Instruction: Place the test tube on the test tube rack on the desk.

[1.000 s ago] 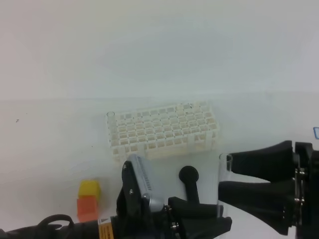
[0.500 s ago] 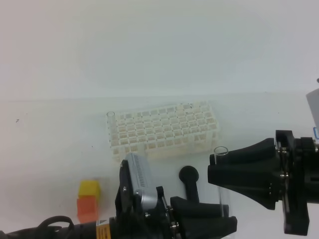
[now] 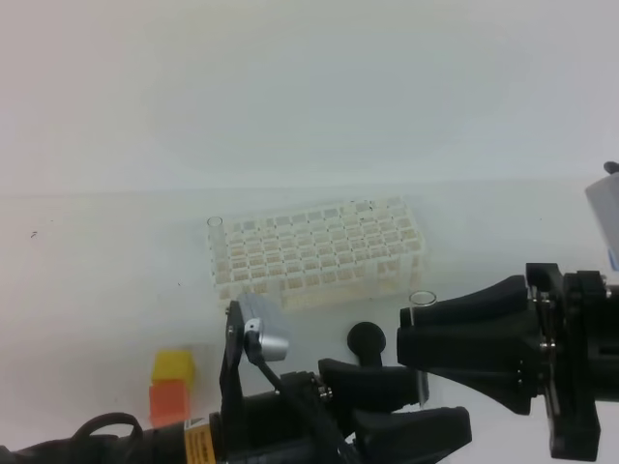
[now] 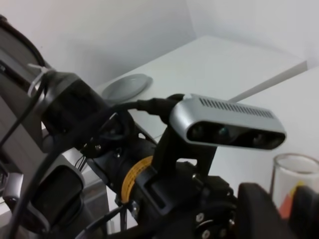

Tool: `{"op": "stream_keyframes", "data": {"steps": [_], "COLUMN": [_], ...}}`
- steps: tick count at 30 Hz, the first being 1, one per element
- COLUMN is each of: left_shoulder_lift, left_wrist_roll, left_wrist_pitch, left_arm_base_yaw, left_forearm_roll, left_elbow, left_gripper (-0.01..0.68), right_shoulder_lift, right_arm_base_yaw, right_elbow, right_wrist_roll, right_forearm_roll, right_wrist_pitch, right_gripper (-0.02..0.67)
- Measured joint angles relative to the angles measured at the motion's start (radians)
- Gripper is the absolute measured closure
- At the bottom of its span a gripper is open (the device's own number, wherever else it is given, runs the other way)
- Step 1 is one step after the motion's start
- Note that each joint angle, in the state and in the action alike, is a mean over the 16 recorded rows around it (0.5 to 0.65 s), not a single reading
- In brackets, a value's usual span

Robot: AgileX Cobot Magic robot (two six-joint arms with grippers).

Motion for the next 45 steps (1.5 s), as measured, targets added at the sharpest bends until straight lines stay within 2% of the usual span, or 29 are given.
{"op": "stream_keyframes", "data": {"steps": [1, 3, 13, 18, 23, 38, 45], "left_shoulder_lift": [0.0, 0.0, 0.0, 0.0, 0.0, -0.008, -0.096], "left_wrist_roll": [-0.01, -0.016, -0.017, -0.017, -0.017, -0.013, -0.011], "left_wrist_pitch": [0.001, 0.011, 0.024, 0.019, 0.012, 0.024, 0.094], "left_arm_base_yaw": [0.0, 0.0, 0.0, 0.0, 0.0, 0.0, -0.001], "left_forearm_roll": [0.002, 0.015, 0.059, 0.052, 0.039, 0.038, 0.064], "left_elbow": [0.0, 0.0, 0.0, 0.0, 0.0, 0.0, 0.0], "left_gripper": [0.204, 0.239, 0.545, 0.643, 0.67, 0.674, 0.674], "right_shoulder_lift": [0.0, 0.0, 0.001, 0.002, 0.002, 0.002, 0.002], "right_arm_base_yaw": [0.0, 0.002, 0.006, 0.007, 0.007, 0.007, 0.007], "right_elbow": [0.0, 0.0, 0.001, 0.001, 0.001, 0.001, 0.001], "right_wrist_roll": [0.0, -0.003, -0.05, -0.093, -0.134, -0.17, -0.17], "right_forearm_roll": [0.0, -0.002, -0.006, -0.003, 0.002, 0.004, 0.004], "right_wrist_pitch": [-0.006, -0.025, -0.285, -0.407, -0.463, -0.436, -0.417], "right_gripper": [0.522, 0.522, 0.523, 0.524, 0.524, 0.524, 0.524]}}
